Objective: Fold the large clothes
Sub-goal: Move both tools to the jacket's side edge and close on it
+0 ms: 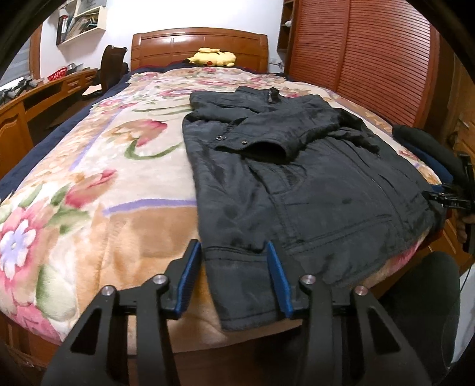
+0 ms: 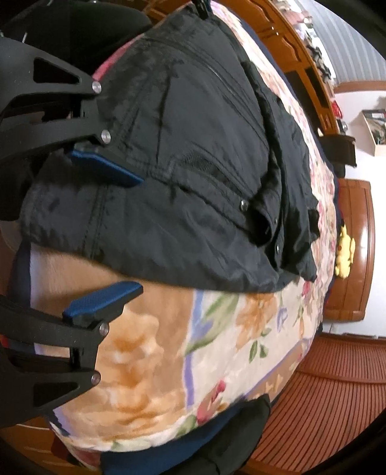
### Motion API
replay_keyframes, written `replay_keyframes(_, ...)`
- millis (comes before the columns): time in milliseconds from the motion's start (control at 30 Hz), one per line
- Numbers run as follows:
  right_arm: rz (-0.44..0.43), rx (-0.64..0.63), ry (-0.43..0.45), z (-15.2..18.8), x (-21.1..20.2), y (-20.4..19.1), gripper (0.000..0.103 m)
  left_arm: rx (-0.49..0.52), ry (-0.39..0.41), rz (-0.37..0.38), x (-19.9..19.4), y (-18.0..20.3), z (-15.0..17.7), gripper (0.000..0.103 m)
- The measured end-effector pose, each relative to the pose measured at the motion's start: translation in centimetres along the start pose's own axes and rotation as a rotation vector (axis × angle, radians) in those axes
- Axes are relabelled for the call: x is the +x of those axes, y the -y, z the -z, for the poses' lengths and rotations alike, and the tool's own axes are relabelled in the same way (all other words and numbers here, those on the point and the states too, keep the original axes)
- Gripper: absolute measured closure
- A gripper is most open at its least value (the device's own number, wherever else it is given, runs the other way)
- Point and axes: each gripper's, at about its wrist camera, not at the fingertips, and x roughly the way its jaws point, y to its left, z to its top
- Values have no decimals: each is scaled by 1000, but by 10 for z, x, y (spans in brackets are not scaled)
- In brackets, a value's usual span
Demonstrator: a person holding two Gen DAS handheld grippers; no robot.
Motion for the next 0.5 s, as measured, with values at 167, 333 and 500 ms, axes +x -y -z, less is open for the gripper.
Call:
replay_keyframes(167, -33, -28, 13, 2, 1, -8, 59, -4, 2, -9, -2, 0, -2, 83)
replay_keyframes(333, -7, -33, 110, 3, -11, -8, 93, 24, 60, -6, -15, 10, -8, 99)
replay_keyframes(500, -21, -20, 207, -6, -29, -7, 97, 16, 151, 8, -37, 15, -26, 101)
